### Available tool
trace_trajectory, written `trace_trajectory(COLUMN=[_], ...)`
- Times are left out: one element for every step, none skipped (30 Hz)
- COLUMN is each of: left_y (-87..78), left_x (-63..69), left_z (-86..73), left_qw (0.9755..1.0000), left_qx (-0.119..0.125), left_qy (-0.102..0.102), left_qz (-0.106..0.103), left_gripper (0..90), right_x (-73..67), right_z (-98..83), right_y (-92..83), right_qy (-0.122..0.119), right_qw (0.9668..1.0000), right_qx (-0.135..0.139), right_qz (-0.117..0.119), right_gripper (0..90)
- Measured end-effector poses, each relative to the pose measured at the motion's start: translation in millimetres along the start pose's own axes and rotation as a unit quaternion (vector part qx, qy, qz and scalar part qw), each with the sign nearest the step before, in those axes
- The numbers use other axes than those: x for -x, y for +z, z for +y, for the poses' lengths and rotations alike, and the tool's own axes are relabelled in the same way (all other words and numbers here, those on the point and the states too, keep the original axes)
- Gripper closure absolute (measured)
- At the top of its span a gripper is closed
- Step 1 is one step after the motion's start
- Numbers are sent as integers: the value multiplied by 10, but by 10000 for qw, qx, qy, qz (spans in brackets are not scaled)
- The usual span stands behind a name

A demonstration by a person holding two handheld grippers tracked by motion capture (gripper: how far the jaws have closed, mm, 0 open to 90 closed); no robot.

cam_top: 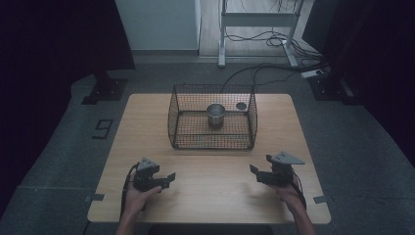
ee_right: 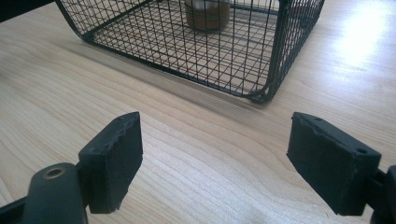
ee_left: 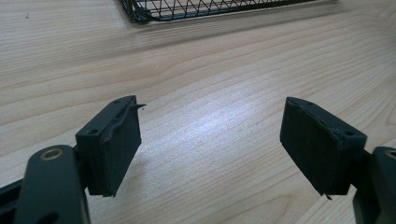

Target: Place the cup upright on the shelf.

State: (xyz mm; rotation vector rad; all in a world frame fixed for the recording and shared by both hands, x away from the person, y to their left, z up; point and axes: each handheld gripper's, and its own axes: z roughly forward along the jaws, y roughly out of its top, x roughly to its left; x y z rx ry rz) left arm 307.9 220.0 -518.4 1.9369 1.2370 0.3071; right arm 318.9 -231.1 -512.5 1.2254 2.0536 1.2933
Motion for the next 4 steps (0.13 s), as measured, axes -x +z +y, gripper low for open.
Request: trace_trajectory(left_y=[1,3,6,8], left_x=[-1,-3,-5,-8], left_z=[1,1,2,4], left_qw=[10000,10000,10000,10000], left_qx=[0,0,-4,-9], left_qy=[-1,-9,-12,-11], left_qz=[-1,1,2,0], left_gripper=[207,207,207,207], right_x=[-4,-6,-5,1], right_z=[1,1,0,-3], right_y=[-1,1,5,14], right_qy=[-16,-20,-19,-12], right_qw=[10000,10000,10000,10000], right_qx=[13,22,3,-23], right_qz=[-5,-11,-29,-40], right_gripper=[172,168,163,159])
